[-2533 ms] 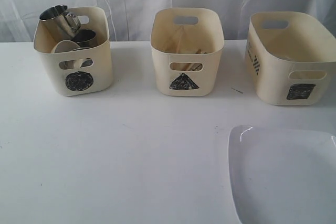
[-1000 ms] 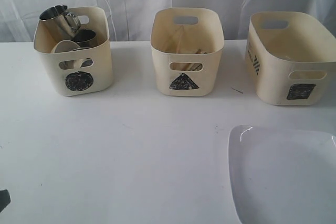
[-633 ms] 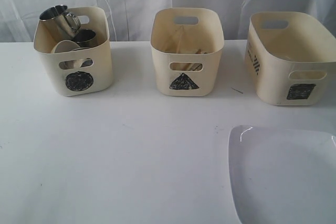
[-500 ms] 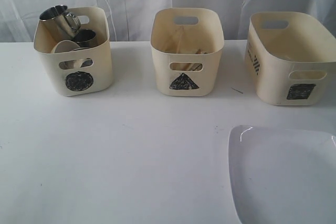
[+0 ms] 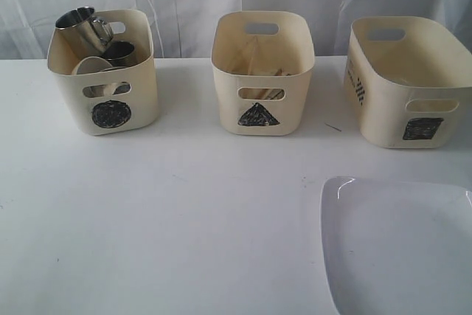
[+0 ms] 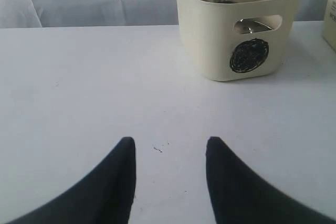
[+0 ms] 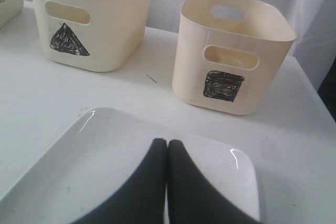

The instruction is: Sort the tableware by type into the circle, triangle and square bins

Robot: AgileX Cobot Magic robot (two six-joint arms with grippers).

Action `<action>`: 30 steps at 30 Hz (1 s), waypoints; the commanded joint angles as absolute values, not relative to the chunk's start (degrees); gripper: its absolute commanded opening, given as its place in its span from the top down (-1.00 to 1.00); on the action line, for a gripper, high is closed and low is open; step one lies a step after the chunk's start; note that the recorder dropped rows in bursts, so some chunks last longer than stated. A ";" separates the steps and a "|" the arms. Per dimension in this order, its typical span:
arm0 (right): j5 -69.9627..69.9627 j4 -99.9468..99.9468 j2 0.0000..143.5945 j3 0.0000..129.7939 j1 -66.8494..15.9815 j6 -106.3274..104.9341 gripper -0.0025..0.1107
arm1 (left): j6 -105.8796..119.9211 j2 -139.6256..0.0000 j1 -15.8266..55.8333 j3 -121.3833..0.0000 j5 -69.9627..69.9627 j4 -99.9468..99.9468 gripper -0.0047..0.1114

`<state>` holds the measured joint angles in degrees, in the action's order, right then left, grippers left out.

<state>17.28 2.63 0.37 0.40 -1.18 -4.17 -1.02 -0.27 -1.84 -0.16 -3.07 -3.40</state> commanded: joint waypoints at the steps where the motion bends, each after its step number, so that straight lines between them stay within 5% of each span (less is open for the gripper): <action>1: 16.66 3.21 0.00 0.00 -1.36 -4.34 0.96 | -1.31 0.00 -1.98 0.00 -3.07 -3.87 0.10; 6: 17.17 1.66 0.00 0.00 -1.36 -1.73 0.96 | -1.31 0.00 -1.98 0.00 -3.07 -3.87 0.10; 14: -1.73 -5.63 0.00 7.42 -1.36 21.14 0.96 | -1.31 0.00 -1.98 0.00 -3.07 -3.87 0.10; 30: 21.00 -6.54 0.00 28.50 -1.36 12.92 0.96 | -1.31 0.00 -1.98 0.00 -3.07 -3.87 0.10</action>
<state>18.90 -6.56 0.11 27.25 -1.18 14.86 -1.02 -0.27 -1.84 -0.16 -3.12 -3.40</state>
